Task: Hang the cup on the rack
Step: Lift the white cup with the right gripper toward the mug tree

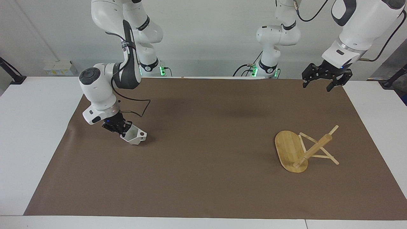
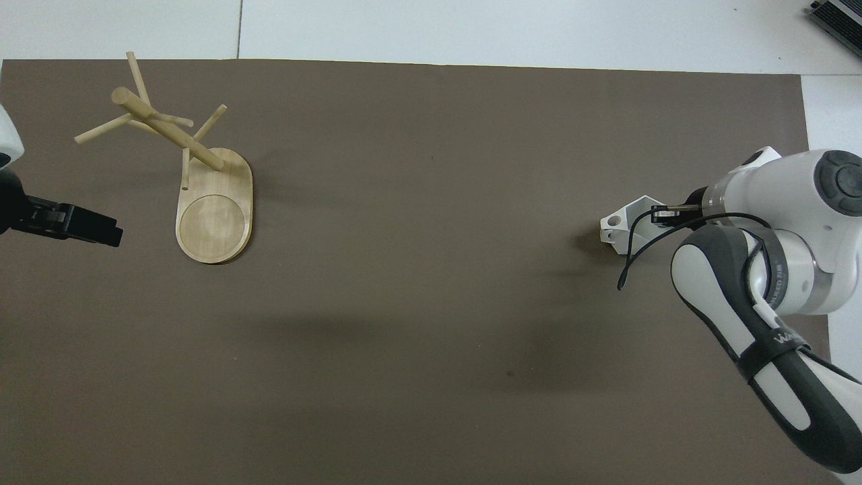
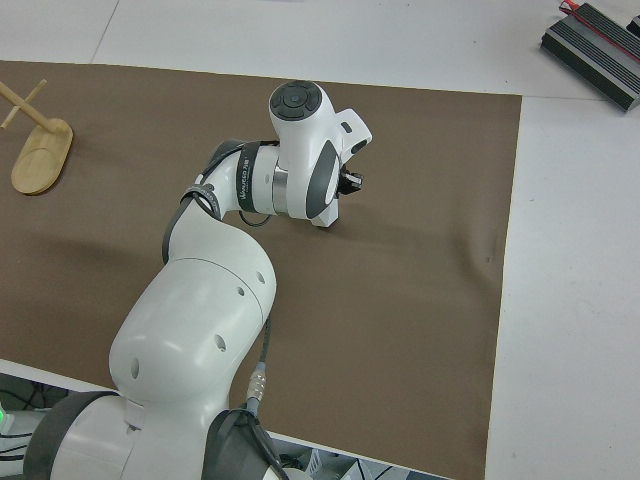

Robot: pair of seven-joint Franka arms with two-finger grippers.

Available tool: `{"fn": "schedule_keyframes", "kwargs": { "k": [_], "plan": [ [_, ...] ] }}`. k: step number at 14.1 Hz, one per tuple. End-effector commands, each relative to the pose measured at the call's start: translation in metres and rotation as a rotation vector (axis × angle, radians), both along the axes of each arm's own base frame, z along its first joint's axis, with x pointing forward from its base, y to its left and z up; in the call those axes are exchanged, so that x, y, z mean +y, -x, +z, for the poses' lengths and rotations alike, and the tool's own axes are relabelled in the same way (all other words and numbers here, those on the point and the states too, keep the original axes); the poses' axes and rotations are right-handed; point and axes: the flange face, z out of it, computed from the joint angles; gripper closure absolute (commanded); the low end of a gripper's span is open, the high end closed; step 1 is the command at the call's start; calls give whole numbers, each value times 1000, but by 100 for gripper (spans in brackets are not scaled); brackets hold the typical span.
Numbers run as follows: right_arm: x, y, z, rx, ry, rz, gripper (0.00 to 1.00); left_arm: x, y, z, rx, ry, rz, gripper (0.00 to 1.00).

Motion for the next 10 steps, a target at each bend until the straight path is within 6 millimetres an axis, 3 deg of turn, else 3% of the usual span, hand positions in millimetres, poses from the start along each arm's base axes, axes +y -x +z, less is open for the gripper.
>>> {"fn": "schedule_keyframes", "kwargs": {
  "k": [1, 3, 10],
  "plan": [
    [3, 4, 5, 11, -16, -6, 100, 4, 6, 3, -7, -19, 12, 0],
    [4, 3, 9, 13, -18, -4, 100, 4, 6, 3, -7, -19, 13, 0],
    [12, -13, 59, 34, -133, -34, 100, 4, 6, 3, -7, -19, 12, 0]
  ]
}}
